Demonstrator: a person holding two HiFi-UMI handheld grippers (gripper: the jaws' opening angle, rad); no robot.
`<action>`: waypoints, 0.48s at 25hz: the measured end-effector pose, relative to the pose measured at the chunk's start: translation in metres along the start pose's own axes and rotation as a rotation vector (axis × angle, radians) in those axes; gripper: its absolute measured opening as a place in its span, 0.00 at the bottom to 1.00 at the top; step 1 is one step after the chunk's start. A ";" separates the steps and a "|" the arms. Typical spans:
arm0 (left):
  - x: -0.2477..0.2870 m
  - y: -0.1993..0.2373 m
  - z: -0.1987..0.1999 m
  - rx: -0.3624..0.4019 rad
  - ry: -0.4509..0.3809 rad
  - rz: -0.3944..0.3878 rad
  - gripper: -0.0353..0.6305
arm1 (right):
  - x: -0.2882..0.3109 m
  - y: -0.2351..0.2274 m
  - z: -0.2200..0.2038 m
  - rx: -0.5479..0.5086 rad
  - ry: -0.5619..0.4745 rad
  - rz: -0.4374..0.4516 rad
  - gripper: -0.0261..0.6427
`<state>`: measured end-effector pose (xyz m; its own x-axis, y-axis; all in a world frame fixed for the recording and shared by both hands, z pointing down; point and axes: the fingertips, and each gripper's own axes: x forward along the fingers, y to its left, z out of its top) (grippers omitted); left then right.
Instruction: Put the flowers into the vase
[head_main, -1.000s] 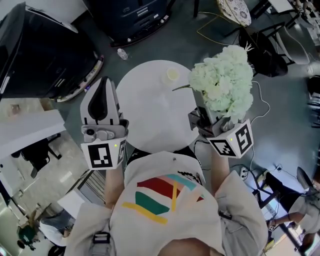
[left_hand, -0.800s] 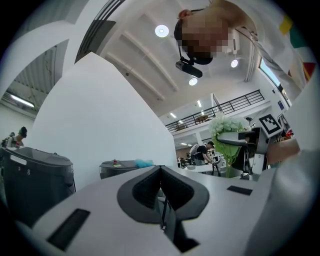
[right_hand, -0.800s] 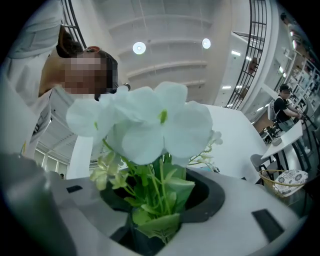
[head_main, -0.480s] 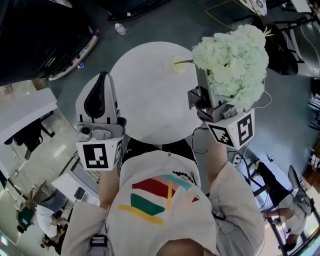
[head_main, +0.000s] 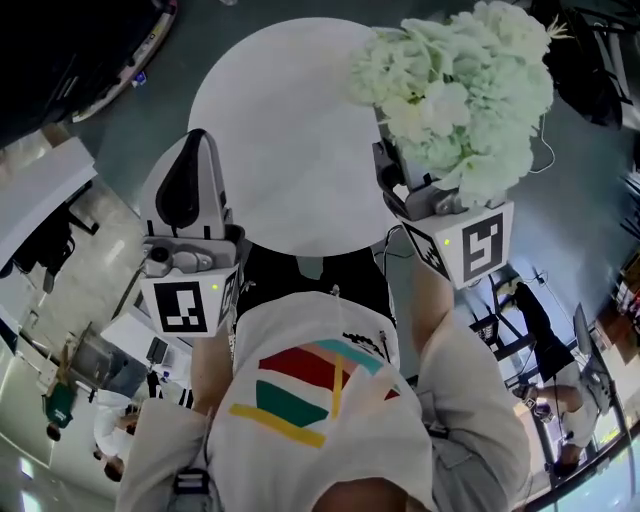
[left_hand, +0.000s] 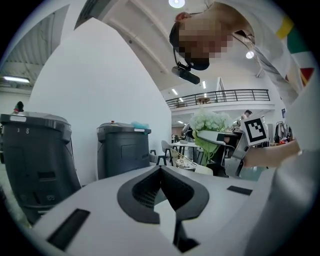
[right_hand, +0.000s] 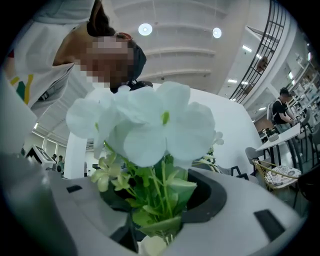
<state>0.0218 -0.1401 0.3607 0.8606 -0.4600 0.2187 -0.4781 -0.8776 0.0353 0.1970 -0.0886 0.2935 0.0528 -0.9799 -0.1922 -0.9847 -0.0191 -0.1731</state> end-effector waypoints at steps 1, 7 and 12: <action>0.000 0.000 -0.002 -0.001 0.001 0.002 0.05 | -0.002 -0.001 -0.003 0.004 0.006 -0.003 0.38; -0.008 0.003 -0.016 -0.003 0.024 -0.002 0.05 | -0.006 -0.002 -0.027 -0.010 0.053 -0.043 0.39; -0.008 0.001 -0.017 -0.005 0.020 -0.021 0.05 | -0.003 0.002 -0.046 -0.030 0.116 -0.042 0.61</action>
<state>0.0116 -0.1348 0.3756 0.8666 -0.4387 0.2377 -0.4611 -0.8862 0.0454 0.1876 -0.0946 0.3378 0.0759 -0.9945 -0.0723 -0.9867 -0.0645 -0.1493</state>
